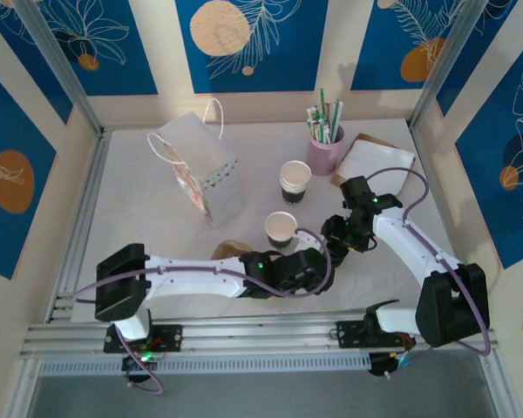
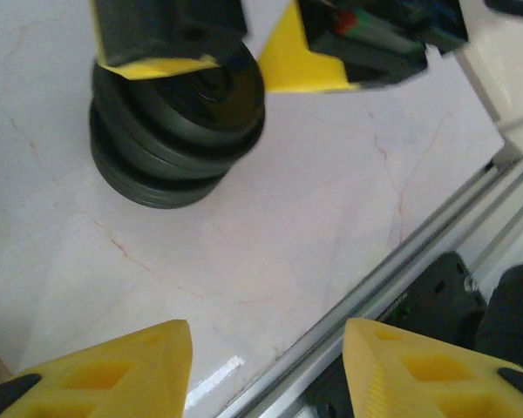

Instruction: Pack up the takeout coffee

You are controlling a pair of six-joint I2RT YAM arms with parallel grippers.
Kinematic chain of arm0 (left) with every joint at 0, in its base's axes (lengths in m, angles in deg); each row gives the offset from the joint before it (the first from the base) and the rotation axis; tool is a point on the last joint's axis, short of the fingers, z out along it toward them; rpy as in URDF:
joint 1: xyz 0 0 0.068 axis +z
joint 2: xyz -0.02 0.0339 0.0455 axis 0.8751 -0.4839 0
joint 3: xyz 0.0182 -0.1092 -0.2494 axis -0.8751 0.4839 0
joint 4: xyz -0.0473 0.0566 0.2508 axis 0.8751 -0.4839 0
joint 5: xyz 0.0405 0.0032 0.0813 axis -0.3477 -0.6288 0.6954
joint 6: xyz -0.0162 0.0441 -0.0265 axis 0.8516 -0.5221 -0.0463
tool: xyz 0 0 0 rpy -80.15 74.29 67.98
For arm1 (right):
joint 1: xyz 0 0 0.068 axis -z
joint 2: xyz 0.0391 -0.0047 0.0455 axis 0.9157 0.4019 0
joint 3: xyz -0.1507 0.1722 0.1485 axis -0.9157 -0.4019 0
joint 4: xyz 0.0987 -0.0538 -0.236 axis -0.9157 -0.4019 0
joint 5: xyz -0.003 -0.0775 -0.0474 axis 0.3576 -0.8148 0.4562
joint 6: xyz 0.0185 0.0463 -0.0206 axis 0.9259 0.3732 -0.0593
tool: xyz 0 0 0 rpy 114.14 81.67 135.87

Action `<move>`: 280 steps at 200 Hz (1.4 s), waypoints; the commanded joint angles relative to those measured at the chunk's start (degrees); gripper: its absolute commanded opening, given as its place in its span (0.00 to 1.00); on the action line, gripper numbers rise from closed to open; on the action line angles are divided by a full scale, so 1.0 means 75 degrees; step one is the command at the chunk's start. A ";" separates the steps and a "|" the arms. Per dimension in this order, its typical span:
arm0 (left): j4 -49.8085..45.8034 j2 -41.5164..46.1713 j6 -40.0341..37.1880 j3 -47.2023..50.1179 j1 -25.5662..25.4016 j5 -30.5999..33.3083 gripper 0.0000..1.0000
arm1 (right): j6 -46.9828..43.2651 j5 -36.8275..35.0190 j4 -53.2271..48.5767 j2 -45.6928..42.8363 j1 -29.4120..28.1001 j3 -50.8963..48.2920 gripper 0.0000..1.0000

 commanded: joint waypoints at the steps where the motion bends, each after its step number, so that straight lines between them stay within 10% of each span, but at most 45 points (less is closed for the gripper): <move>1: -0.0928 -0.0610 -0.0149 -0.0272 -0.0141 -0.0042 0.44 | -0.0083 0.0295 -0.0003 -0.0067 0.0053 -0.0052 0.68; 71: -0.0731 -0.1317 0.0451 -0.0084 -0.0127 -0.0155 0.39 | -0.0087 0.0319 -0.0058 -0.0116 0.0067 -0.0041 0.68; 183: -0.0383 0.1266 0.2099 0.3070 0.0374 0.0890 0.44 | -0.0037 0.0217 -0.0143 -0.0091 -0.0011 -0.0004 0.67; 231: 0.3562 0.1656 0.2703 0.3996 0.0535 -0.0580 0.61 | 0.0041 0.0199 -0.0261 -0.0080 -0.0058 0.0040 0.67; 280: 0.8074 -0.0202 0.3930 0.4179 0.0634 -0.0890 0.57 | 0.0012 0.0310 -0.0559 -0.0175 -0.0031 0.0218 0.67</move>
